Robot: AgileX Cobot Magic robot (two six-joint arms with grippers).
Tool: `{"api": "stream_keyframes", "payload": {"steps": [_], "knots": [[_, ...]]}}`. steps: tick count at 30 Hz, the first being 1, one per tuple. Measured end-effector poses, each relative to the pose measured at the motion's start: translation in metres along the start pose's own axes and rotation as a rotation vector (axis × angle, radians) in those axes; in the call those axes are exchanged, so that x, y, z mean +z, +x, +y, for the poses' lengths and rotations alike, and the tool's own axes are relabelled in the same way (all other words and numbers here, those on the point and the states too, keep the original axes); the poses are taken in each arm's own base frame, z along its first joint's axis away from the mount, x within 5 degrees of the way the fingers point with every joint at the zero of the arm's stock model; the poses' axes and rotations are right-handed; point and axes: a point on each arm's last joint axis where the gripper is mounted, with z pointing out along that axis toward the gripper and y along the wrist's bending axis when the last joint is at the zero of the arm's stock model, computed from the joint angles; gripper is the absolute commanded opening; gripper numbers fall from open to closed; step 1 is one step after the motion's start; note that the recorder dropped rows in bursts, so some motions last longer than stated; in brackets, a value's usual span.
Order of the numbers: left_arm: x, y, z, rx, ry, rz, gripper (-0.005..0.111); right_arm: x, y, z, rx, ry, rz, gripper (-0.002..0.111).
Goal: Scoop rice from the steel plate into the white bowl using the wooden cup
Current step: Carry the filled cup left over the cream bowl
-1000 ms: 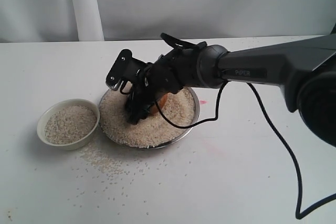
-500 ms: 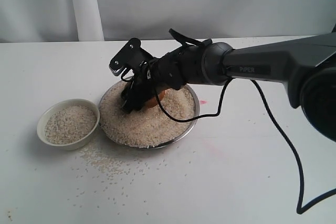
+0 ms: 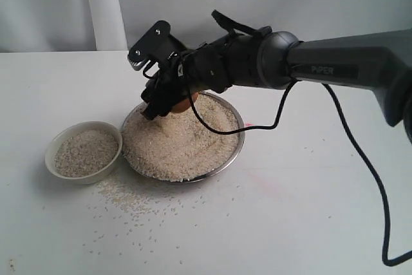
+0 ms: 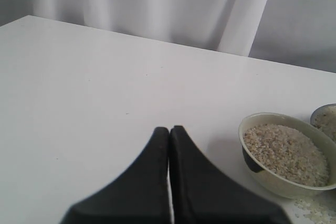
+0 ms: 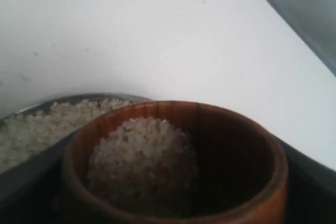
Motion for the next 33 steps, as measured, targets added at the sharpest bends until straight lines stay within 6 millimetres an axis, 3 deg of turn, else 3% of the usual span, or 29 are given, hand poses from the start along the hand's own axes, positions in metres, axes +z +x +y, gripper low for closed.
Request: {"api": "stream_keyframes", "payload": {"steps": [7, 12, 20, 24, 25, 28, 33], "knots": [[0.0, 0.0, 0.0, 0.0, 0.0, 0.0, 0.0, -0.021, -0.024, 0.014, -0.032, -0.018, -0.044, 0.0], [0.0, 0.0, 0.0, 0.0, 0.0, 0.0, 0.0, -0.039, -0.044, 0.036, -0.123, -0.038, -0.086, 0.0], [0.0, 0.0, 0.0, 0.0, 0.0, 0.0, 0.0, -0.06, -0.073, 0.068, -0.349, -0.057, -0.12, 0.0], [0.0, 0.0, 0.0, 0.0, 0.0, 0.0, 0.0, -0.068, -0.102, 0.084, -0.537, -0.028, -0.144, 0.0], [0.0, 0.0, 0.0, 0.0, 0.0, 0.0, 0.0, -0.066, -0.11, 0.09, -0.589, -0.012, -0.144, 0.0], [0.0, 0.0, 0.0, 0.0, 0.0, 0.0, 0.0, -0.045, -0.109, 0.103, -0.689, 0.004, -0.116, 0.0], [0.0, 0.0, 0.0, 0.0, 0.0, 0.0, 0.0, -0.008, -0.081, 0.11, -0.89, 0.034, 0.013, 0.0]]}}
